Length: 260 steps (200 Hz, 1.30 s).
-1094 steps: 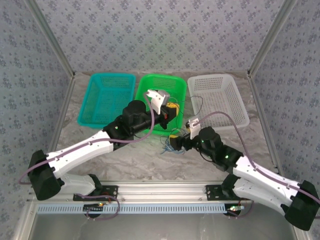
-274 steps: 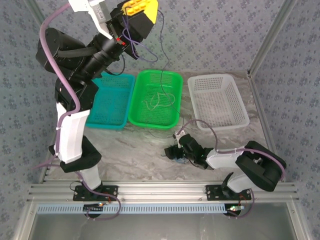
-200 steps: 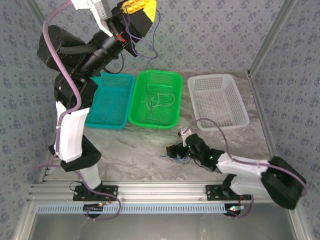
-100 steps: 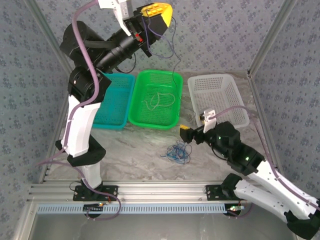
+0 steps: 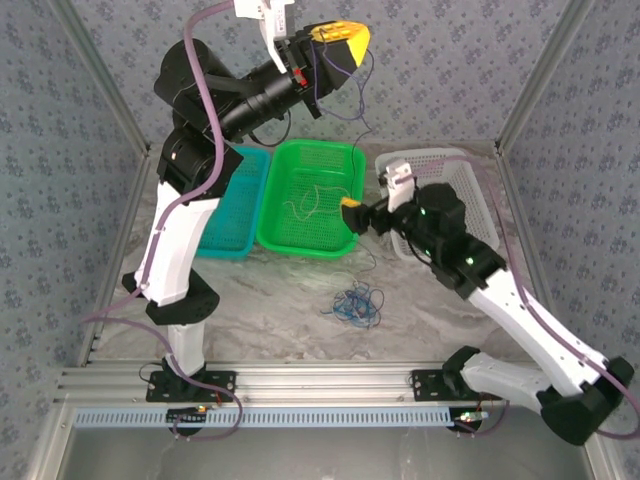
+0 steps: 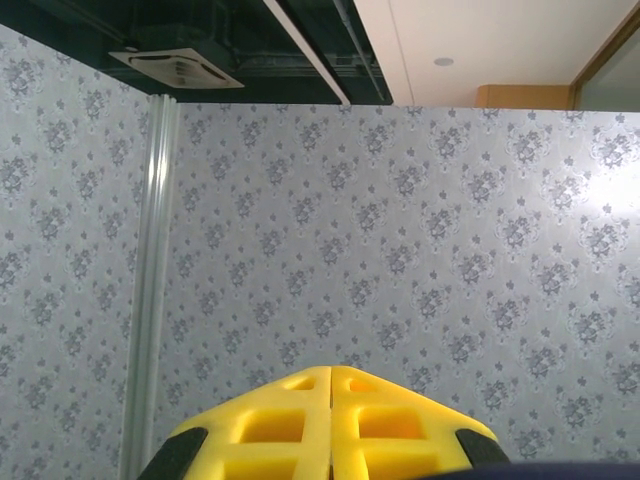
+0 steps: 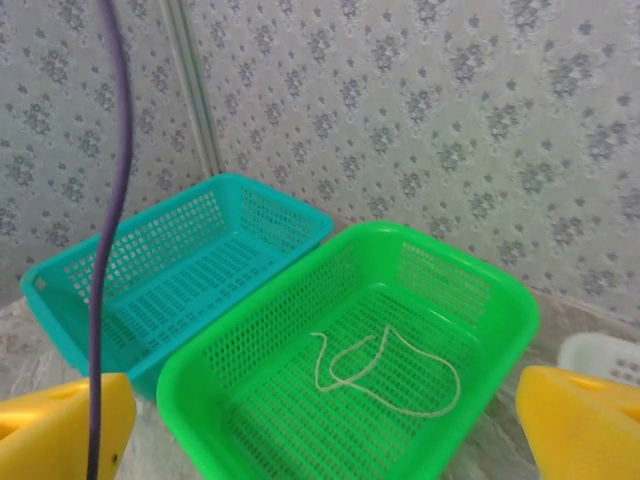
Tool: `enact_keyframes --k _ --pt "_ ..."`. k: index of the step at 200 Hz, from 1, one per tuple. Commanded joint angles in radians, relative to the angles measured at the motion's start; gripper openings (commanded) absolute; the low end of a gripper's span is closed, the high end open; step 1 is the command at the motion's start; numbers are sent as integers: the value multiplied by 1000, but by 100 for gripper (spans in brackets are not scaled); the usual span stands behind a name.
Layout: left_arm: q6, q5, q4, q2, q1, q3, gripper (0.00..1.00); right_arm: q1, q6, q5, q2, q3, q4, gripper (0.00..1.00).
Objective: Untangle the cables
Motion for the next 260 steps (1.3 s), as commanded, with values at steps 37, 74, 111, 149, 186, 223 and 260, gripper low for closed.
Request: enact_keyframes --k 37,74,111,149,186,223,260 --pt "16 21 -9 -7 5 6 0 -44 14 -155 164 167 75 31" --pt "18 44 -28 -2 8 6 1 -116 45 -215 155 207 -16 0" --pt "-20 8 -60 17 47 6 10 -274 23 -234 123 257 -195 0" --pt "-171 24 30 127 141 -5 19 -472 -22 -264 135 319 -385 0" --pt "-424 179 311 361 184 3 28 -585 -21 -276 146 269 -402 0" --pt "-607 234 460 570 185 21 79 -653 22 -301 209 204 -353 0" --pt "-471 247 207 622 189 49 99 -733 77 -303 307 196 -320 0"
